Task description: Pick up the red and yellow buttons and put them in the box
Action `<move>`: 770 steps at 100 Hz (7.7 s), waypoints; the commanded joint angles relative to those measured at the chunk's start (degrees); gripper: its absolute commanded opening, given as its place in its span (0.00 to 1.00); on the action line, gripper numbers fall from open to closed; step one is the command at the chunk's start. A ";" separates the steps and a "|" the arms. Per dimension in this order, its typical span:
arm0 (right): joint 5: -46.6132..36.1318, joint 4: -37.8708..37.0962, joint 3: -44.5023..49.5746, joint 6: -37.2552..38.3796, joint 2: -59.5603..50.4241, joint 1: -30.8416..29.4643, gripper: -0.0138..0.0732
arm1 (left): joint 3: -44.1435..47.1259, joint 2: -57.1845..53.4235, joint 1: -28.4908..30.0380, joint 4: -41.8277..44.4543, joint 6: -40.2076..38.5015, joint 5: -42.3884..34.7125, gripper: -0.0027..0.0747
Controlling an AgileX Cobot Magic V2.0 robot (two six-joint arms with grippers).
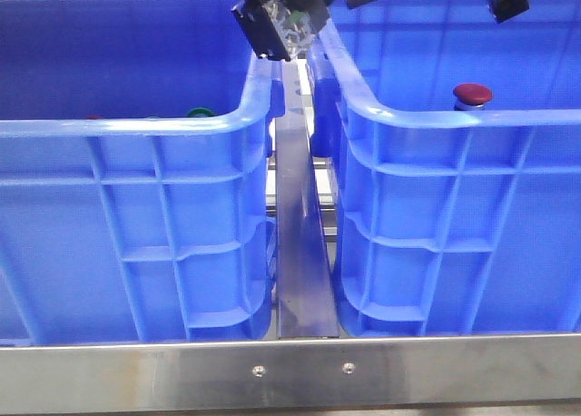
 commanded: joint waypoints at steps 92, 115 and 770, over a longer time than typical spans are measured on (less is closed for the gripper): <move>-31.15 -17.64 8.80 -20.80 -17.44 -12.84 0.31 | -1.65 -1.83 -0.53 -3.87 -0.03 -1.12 0.69; -49.31 -21.00 14.47 -20.80 -16.92 -12.84 0.31 | -1.65 -1.83 -0.53 -3.87 -0.03 -0.80 0.69; -40.44 -19.96 51.87 -20.77 -76.92 -9.31 0.09 | 77.49 -85.71 43.64 11.67 -13.68 -43.16 0.01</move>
